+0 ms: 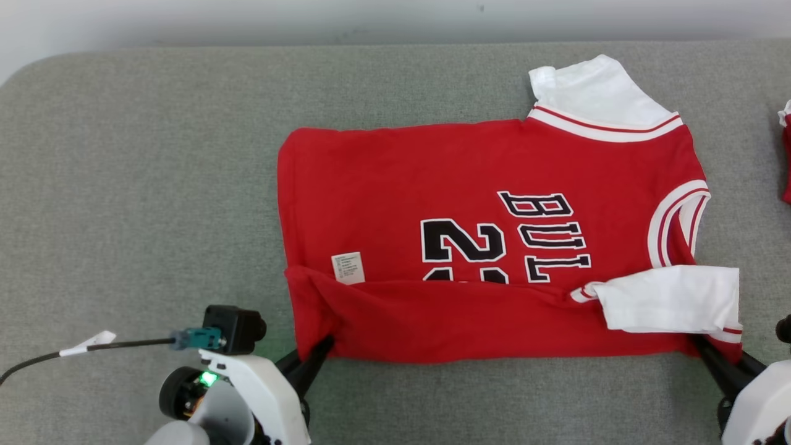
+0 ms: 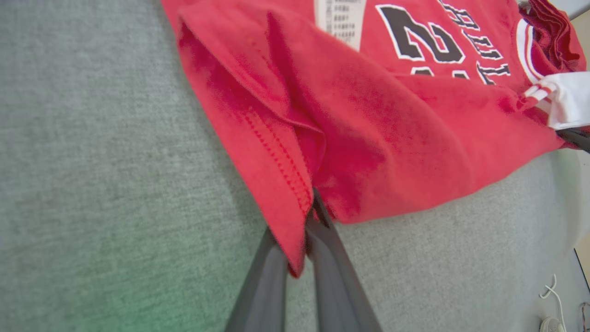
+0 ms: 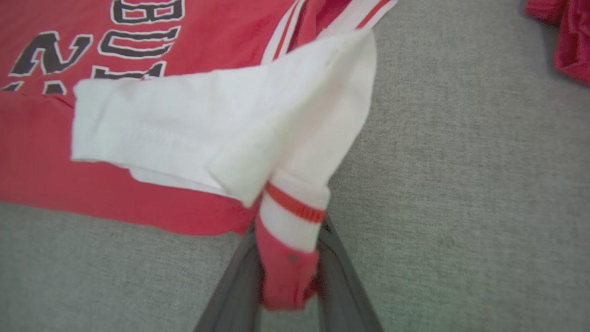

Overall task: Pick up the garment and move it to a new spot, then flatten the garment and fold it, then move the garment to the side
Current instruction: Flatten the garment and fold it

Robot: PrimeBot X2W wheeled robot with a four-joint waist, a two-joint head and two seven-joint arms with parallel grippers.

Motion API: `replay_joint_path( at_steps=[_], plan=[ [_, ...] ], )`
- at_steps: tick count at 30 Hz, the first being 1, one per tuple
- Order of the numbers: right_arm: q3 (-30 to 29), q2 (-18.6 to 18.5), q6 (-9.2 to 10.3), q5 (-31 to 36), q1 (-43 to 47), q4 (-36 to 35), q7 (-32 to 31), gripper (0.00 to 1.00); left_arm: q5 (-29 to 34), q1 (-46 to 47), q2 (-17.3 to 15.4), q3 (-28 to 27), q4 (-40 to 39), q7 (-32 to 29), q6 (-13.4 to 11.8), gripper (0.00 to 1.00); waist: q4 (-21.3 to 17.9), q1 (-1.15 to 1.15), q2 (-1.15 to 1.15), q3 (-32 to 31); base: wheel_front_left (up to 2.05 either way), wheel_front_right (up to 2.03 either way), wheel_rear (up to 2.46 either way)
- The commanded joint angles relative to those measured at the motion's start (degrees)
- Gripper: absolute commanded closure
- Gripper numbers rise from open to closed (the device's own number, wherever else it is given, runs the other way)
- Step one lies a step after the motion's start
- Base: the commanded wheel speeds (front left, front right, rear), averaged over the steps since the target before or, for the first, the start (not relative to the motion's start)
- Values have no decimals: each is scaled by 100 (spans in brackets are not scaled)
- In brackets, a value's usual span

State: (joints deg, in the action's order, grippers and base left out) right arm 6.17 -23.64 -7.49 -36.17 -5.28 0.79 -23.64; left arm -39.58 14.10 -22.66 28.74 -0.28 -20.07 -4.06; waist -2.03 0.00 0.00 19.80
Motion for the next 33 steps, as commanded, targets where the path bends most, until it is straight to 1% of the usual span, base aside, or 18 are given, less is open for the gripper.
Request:
replay_joint_path(
  at_steps=[1,4,7,10,13,15,16,18,19,21,22,23,24,28,30,33],
  plan=[
    [-10,-135,1,-133,-50,11,-34,100,-67,-54,-81,27,86,-80,32,100,9,0,0,-30,0,0,0],
    [-55,-430,1,-396,-32,-83,-119,100,-262,-90,-167,-83,-24,-156,106,100,27,0,0,-117,0,0,0],
    [-58,-908,8,-768,139,-255,-270,100,-489,-213,-228,-130,-249,-269,217,100,64,0,0,-203,0,0,0],
    [-177,-1363,8,-1134,450,-397,-501,100,-717,-477,-299,-105,-569,-409,269,100,94,0,0,-285,0,0,0],
    [-263,-1698,8,-1443,893,-555,-812,100,-816,-847,-389,-54,-884,-463,234,100,115,0,0,-335,0,0,0],
    [-289,-1780,8,-1586,1177,-644,-937,100,-855,-1113,-434,-17,-1024,-445,192,100,128,0,0,-350,0,0,0],
    [-289,-1784,8,-1609,1291,-685,-960,91,-890,-1239,-435,-11,-1070,-419,168,100,134,0,0,-358,0,0,0],
    [-269,-1723,8,-1599,1452,-703,-951,61,-968,-1424,-407,-15,-1094,-369,119,100,153,0,0,-377,0,0,0],
    [-240,-1692,8,-1543,1495,-706,-915,0,-953,-1477,-419,-9,-1076,-356,107,100,160,0,0,-389,0,0,0],
    [-191,-1620,8,-1446,1540,-681,-861,0,-847,-1531,-412,-34,-1026,-255,35,100,175,0,0,-407,0,0,0],
    [-206,-1584,8,-1414,1536,-661,-818,0,-818,-1537,-380,-59,-1004,-182,-8,66,184,0,0,-419,0,0,0],
    [-242,-1541,8,-1369,1525,-637,-776,0,-774,-1529,-370,-67,-985,-136,-23,2,191,0,0,-432,0,0,0],
    [-273,-1500,8,-1341,1510,-619,-745,0,-757,-1522,-367,-83,-970,-105,-50,0,196,0,0,-446,0,0,0],
    [-552,-1550,8,-1374,1439,-761,-705,0,-704,-1490,-456,-205,-1090,-37,-96,0,217,0,0,-469,0,0,0],
    [-769,-1575,7,-1543,1309,-971,-732,0,-668,-1444,-546,-333,-1210,0,-164,0,223,0,0,-421,0,0,0],
    [-1090,-1674,7,-1615,941,-1267,-778,0,-666,-1179,-608,-569,-1405,59,-245,0,273,0,0,-270,0,0,0]
  ],
)
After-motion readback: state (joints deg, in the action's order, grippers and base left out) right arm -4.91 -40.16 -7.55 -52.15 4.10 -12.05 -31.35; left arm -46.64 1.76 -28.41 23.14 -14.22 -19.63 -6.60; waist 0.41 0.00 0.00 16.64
